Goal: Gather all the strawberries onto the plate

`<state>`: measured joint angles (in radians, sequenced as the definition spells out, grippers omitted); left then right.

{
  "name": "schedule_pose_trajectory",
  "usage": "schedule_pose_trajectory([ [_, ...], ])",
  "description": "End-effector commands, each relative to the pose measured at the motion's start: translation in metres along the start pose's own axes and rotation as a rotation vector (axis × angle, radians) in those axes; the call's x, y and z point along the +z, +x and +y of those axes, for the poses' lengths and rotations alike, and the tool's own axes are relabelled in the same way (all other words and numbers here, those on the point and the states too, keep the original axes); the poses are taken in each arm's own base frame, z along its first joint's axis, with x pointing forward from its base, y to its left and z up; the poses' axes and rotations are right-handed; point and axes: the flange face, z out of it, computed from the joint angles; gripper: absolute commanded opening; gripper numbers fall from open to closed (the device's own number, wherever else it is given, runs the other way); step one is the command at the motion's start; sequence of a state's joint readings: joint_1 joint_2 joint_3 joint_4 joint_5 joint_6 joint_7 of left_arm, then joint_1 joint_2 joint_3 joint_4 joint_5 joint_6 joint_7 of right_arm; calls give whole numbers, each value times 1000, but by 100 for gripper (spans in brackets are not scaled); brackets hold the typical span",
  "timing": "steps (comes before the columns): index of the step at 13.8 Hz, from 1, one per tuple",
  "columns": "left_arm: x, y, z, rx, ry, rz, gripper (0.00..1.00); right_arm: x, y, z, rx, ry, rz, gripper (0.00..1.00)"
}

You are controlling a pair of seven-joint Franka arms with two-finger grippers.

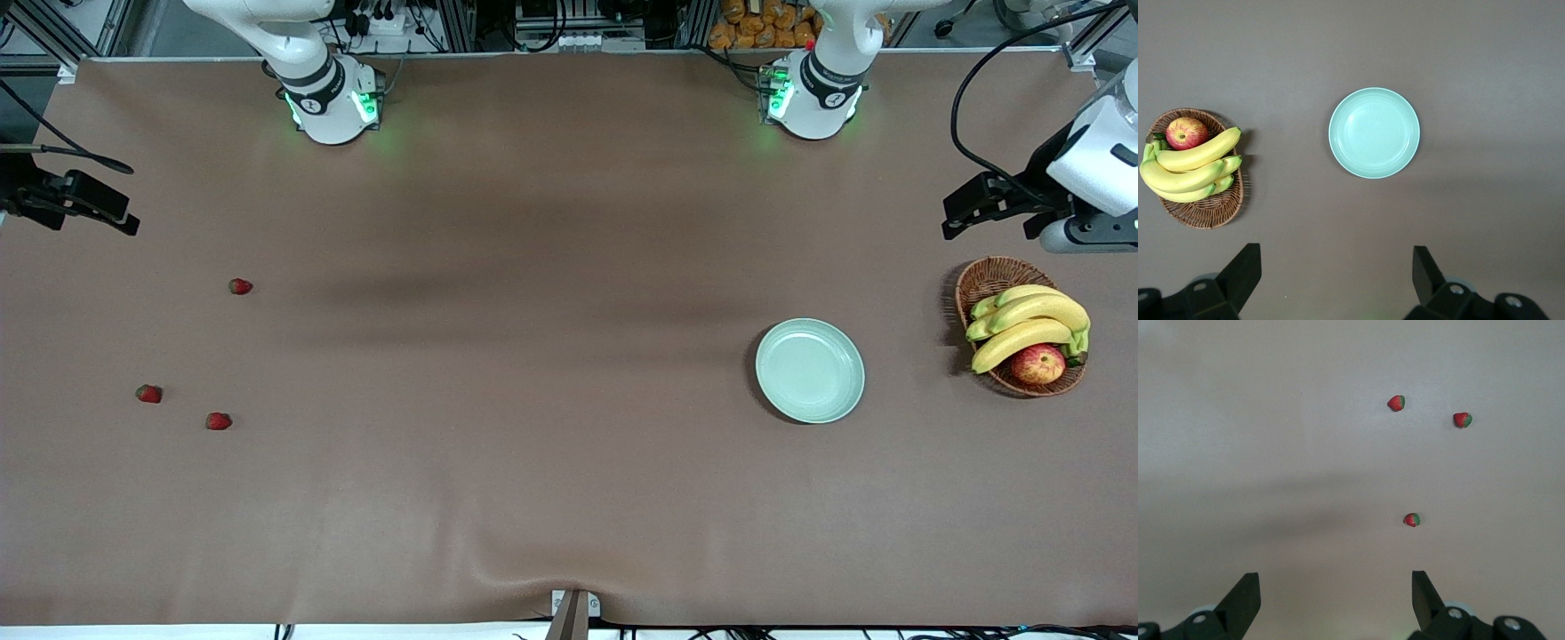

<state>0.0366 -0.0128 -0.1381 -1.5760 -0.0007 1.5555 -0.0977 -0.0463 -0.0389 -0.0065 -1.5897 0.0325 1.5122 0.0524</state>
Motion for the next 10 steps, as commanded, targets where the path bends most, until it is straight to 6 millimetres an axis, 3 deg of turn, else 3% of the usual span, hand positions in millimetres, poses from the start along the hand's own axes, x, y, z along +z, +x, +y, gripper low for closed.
schedule_pose_trajectory([
  [1,-8,-5,-4,7,-1,-2,100,-4,-2,-1,5,-8,8,100],
  [6,-12,-3,-8,1,2,9,100,-1,1,4,10,-26,3,100],
  [10,0,-4,-10,-2,5,-23,100,35,30,12,-46,-109,-20,100],
])
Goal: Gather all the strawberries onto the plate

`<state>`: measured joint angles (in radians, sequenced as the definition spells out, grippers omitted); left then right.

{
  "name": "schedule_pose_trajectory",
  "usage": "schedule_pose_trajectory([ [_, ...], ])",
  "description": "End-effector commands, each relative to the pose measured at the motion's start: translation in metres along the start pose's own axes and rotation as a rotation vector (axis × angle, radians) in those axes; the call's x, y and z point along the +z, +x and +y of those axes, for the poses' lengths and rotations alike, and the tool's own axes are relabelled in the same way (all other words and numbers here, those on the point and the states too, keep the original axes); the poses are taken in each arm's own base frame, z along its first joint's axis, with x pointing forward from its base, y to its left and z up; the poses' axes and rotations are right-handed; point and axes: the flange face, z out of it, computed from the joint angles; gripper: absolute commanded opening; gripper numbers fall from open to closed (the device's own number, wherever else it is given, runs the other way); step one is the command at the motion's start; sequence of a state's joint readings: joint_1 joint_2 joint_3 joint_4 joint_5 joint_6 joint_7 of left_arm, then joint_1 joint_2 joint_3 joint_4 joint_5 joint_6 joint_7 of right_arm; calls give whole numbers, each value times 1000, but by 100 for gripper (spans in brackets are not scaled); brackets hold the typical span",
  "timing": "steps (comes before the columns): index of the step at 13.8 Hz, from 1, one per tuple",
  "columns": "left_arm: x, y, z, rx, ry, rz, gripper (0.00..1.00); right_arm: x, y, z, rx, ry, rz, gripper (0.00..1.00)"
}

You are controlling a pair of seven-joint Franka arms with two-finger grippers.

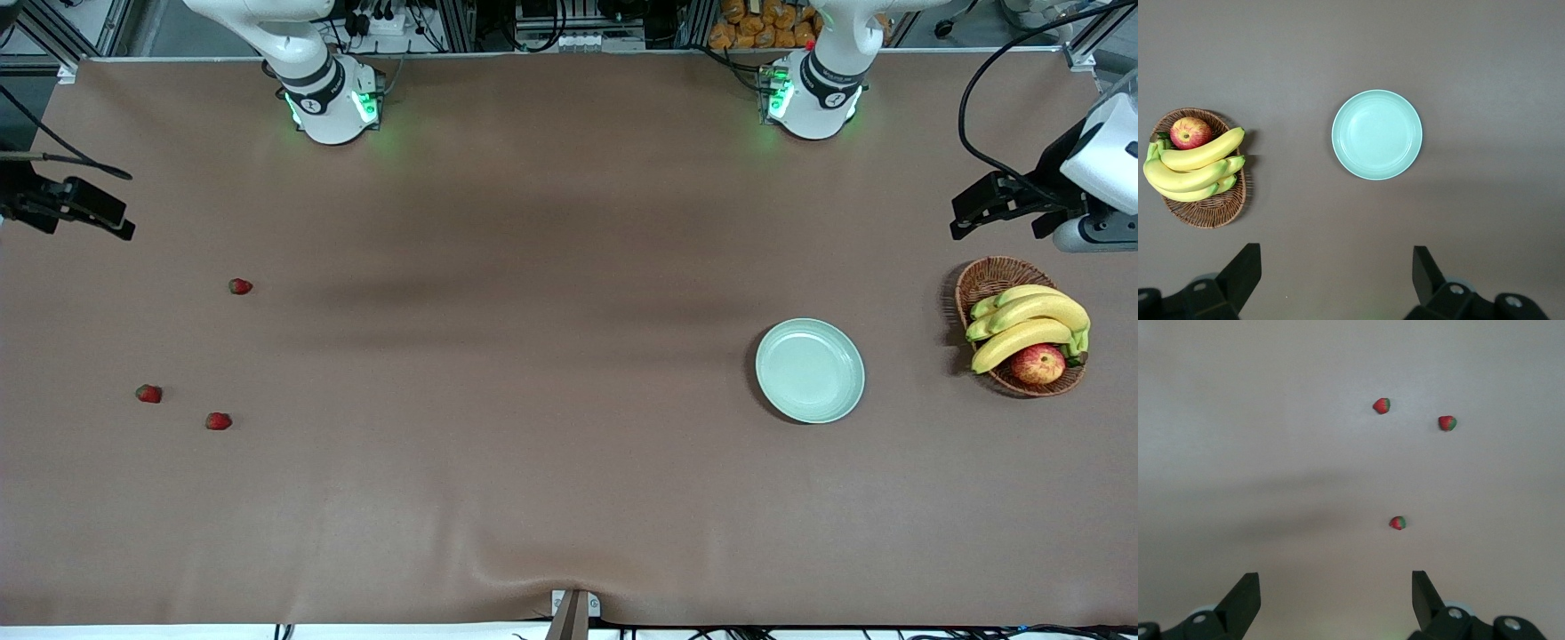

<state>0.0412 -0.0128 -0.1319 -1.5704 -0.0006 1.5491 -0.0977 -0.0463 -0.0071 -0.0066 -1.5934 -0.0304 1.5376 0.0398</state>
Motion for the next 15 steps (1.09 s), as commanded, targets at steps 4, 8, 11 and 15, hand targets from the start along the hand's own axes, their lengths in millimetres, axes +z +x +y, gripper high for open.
schedule_pose_trajectory([
  [4,3,-5,-3,1,6,-28,100,82,60,42,-105,-122,-38,100],
  [8,3,-5,-4,-1,4,-28,100,166,101,132,-219,-104,-23,100],
  [11,3,-4,-4,-2,4,-27,100,234,120,176,-328,-97,-11,100],
  [15,4,-5,-3,-5,4,-30,100,317,135,196,-507,-88,-12,100],
])
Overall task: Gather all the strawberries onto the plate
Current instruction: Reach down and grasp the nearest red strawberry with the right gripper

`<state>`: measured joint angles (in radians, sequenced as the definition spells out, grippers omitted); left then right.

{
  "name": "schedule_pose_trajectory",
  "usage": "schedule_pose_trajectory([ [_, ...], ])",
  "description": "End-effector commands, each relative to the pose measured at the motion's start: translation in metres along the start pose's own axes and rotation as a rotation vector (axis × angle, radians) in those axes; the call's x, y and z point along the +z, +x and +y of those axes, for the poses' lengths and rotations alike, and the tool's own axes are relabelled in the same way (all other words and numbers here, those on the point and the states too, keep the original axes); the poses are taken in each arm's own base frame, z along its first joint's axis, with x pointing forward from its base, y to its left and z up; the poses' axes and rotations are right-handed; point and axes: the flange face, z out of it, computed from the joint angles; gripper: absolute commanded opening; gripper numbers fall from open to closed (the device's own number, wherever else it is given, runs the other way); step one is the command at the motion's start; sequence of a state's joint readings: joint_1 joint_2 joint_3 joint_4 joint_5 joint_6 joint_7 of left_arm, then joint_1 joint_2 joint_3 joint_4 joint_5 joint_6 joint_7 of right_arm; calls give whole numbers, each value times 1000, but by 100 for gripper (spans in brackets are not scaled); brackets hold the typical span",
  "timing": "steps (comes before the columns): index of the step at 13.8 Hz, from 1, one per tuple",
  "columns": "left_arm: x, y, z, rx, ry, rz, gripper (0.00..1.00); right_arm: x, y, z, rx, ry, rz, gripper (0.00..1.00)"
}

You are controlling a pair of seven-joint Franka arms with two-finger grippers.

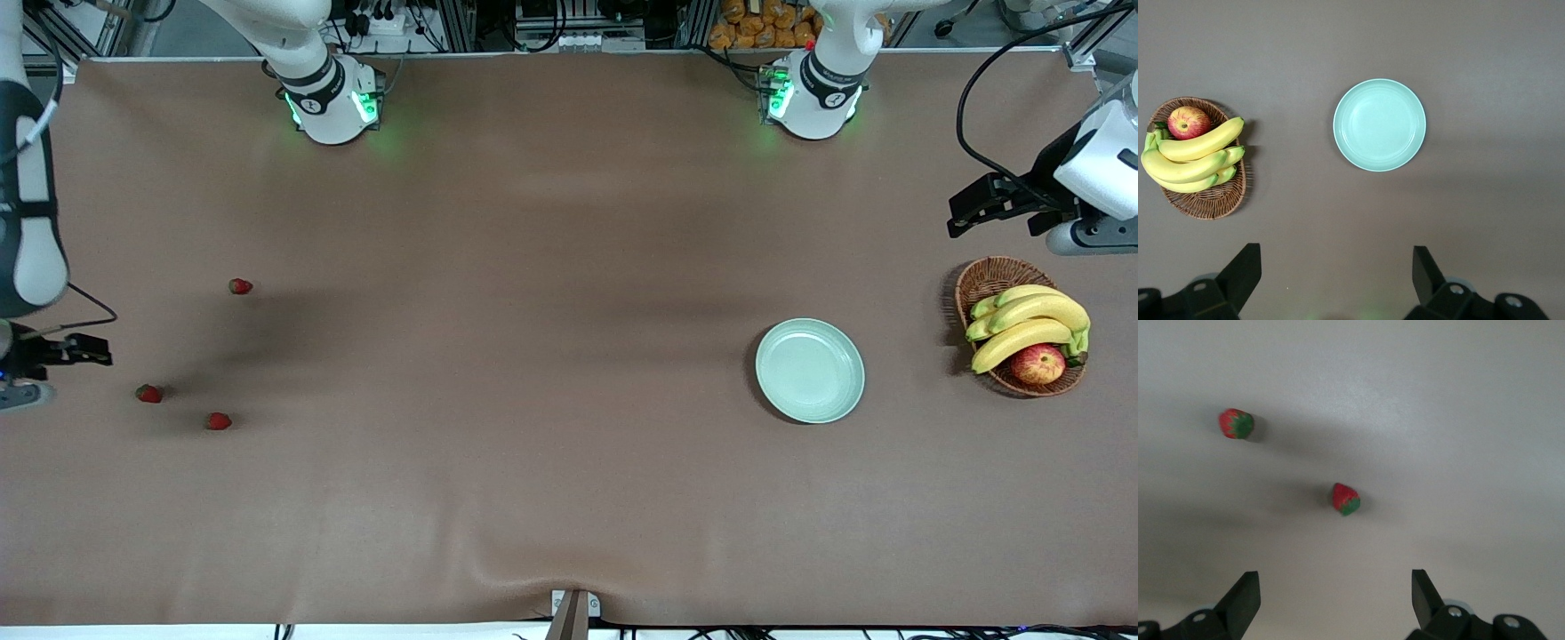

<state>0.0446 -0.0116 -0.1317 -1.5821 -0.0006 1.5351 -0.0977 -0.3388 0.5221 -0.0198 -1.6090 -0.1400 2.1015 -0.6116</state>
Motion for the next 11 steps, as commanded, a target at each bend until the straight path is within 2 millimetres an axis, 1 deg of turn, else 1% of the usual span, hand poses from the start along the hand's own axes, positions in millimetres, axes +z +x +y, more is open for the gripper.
schedule_pose_trajectory([
  [1,-2,-3,-1,-2,2,-4,100,37,13,6,-146,-18,32,100],
  [2,-2,-3,-1,-2,2,-4,100,50,16,7,-198,-22,37,100],
  [4,0,-2,0,0,-1,-8,100,71,20,7,-318,-32,48,100],
  [6,0,-2,0,-3,-6,-8,100,90,19,7,-429,-23,44,100],
  [11,1,-2,1,-17,-5,-11,100,136,12,5,-444,24,4,100],
])
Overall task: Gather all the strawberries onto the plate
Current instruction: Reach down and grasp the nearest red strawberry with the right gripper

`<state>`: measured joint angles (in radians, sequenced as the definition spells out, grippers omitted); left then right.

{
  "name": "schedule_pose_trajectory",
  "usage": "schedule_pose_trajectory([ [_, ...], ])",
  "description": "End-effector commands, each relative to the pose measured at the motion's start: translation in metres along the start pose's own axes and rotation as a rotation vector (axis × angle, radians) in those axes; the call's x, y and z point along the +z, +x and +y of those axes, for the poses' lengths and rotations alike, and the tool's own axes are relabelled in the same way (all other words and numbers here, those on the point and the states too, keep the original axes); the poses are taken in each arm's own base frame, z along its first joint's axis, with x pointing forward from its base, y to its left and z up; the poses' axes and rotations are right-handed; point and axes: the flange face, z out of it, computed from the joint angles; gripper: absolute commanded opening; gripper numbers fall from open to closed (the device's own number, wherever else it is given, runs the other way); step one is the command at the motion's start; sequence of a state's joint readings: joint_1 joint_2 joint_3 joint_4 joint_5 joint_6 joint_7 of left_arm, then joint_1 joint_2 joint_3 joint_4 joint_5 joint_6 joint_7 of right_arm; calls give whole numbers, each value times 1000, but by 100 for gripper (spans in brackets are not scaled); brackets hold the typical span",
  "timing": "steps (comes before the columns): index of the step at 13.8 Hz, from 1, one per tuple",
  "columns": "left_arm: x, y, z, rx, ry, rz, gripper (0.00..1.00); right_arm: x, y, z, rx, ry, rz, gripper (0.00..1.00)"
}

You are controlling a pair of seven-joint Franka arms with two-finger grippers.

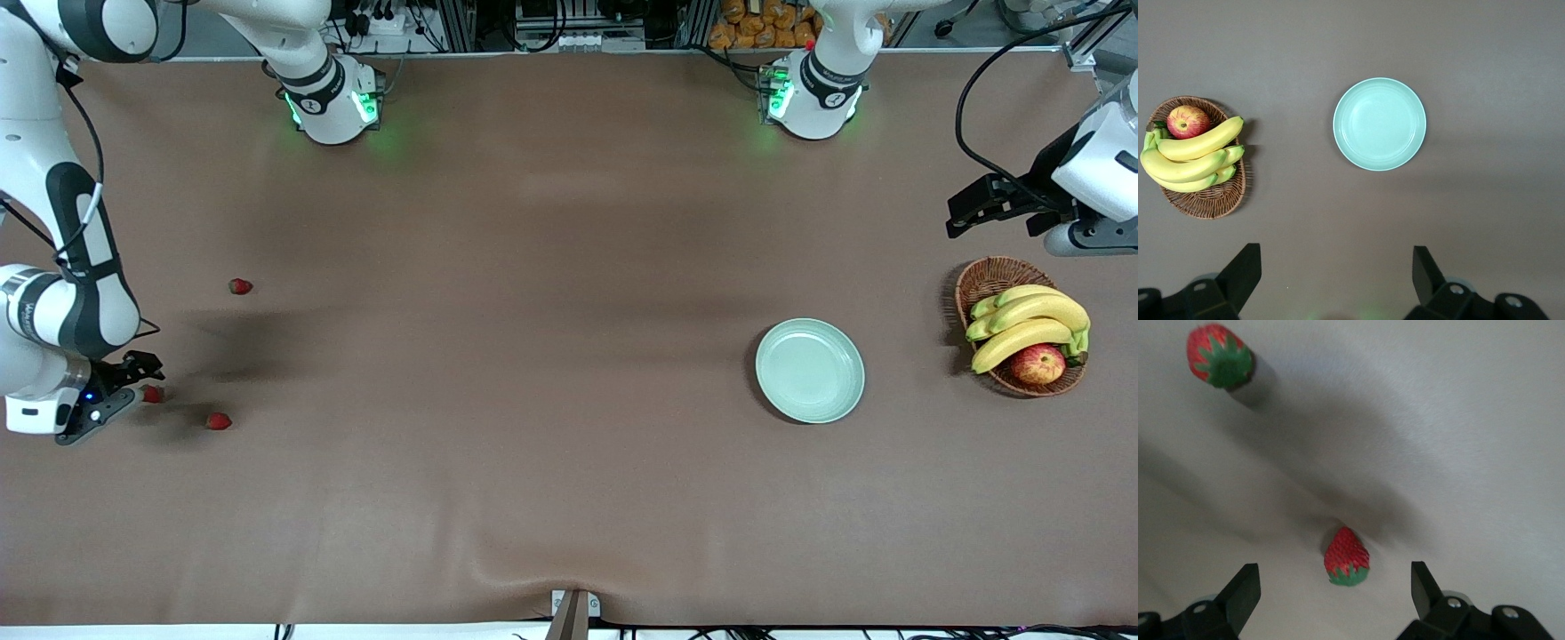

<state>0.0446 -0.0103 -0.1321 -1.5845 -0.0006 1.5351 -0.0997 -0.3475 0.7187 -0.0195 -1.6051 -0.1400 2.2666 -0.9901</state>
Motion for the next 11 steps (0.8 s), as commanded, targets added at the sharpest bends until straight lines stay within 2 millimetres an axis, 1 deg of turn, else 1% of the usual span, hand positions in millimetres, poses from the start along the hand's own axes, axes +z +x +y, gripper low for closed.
schedule_pose_trajectory([
  [1,-2,-2,1,-27,-6,-5,100,23,-10,12,-45,-11,15,100],
  [4,-1,-2,2,-24,-6,-8,100,36,-10,15,-56,-35,34,100],
  [9,5,3,4,-21,-7,-9,100,35,-10,17,-63,-38,37,100],
  [11,6,3,3,-23,-7,-12,100,35,-18,21,-48,-38,41,10],
])
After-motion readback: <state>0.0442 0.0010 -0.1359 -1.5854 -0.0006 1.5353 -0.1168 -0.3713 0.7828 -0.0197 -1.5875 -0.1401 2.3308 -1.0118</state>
